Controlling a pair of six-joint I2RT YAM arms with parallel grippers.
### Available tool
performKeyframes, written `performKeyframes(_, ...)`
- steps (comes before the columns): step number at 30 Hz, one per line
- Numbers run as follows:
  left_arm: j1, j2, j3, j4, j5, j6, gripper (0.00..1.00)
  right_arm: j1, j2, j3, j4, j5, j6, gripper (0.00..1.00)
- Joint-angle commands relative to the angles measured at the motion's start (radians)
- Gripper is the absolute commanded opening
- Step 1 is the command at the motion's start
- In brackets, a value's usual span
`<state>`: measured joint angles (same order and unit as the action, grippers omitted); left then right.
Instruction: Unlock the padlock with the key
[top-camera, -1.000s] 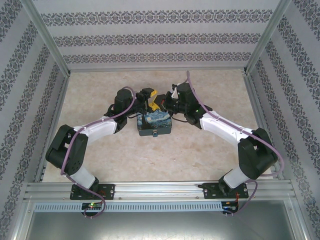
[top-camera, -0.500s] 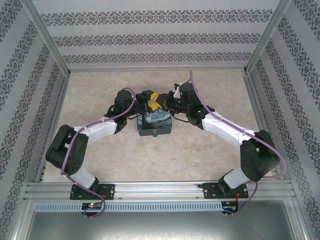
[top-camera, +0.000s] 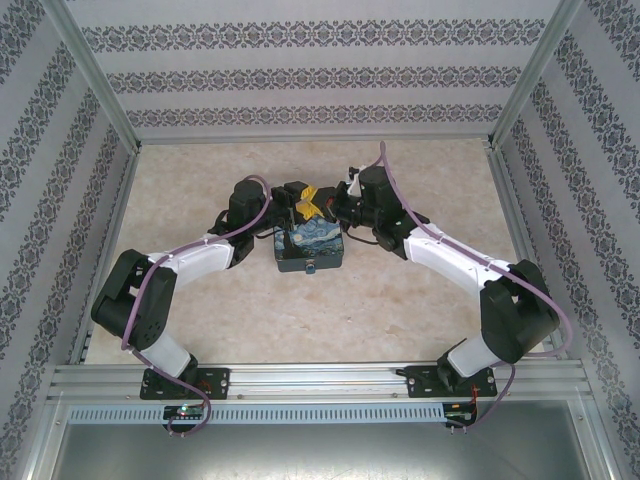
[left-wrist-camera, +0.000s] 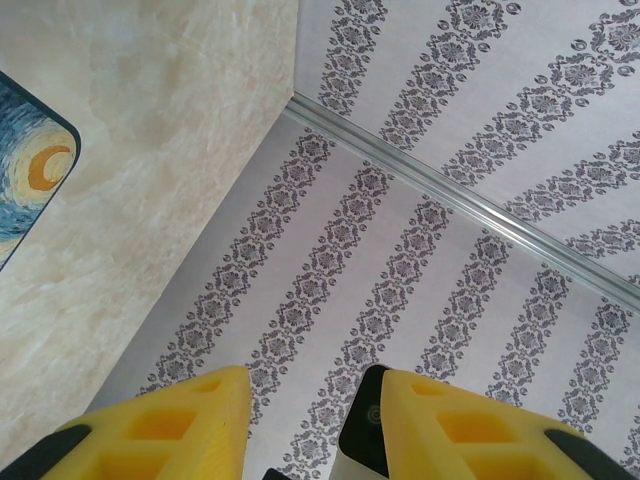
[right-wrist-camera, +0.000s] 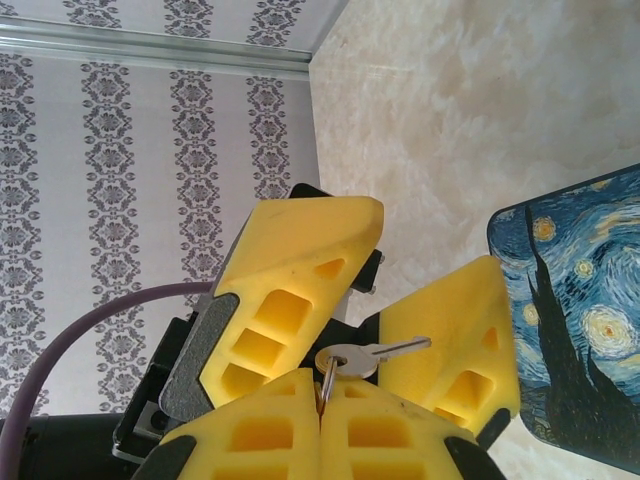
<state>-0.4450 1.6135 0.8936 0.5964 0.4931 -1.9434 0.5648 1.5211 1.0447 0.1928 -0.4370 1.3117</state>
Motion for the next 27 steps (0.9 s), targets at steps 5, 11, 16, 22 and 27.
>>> performKeyframes(5, -0.01, 0.015, 0.002, 0.049, -0.007, -0.005, 0.35, -0.003, -0.001, -0.025, 0.042, -0.017, 0.015, 0.0)
performKeyframes(11, -0.009, 0.014, 0.001, 0.046, -0.008, -0.004, 0.33, -0.006, 0.0, -0.025, 0.046, -0.017, 0.015, 0.0)
performKeyframes(16, -0.01, 0.014, -0.002, 0.045, -0.011, -0.001, 0.29, -0.006, -0.002, -0.026, 0.046, -0.017, 0.017, 0.0)
performKeyframes(22, -0.01, 0.014, 0.0, 0.043, -0.011, -0.002, 0.24, -0.008, -0.003, -0.029, 0.049, -0.018, 0.02, 0.0)
performKeyframes(27, -0.01, 0.014, -0.002, 0.039, -0.011, 0.001, 0.2, -0.008, -0.006, -0.031, 0.052, -0.019, 0.02, 0.0)
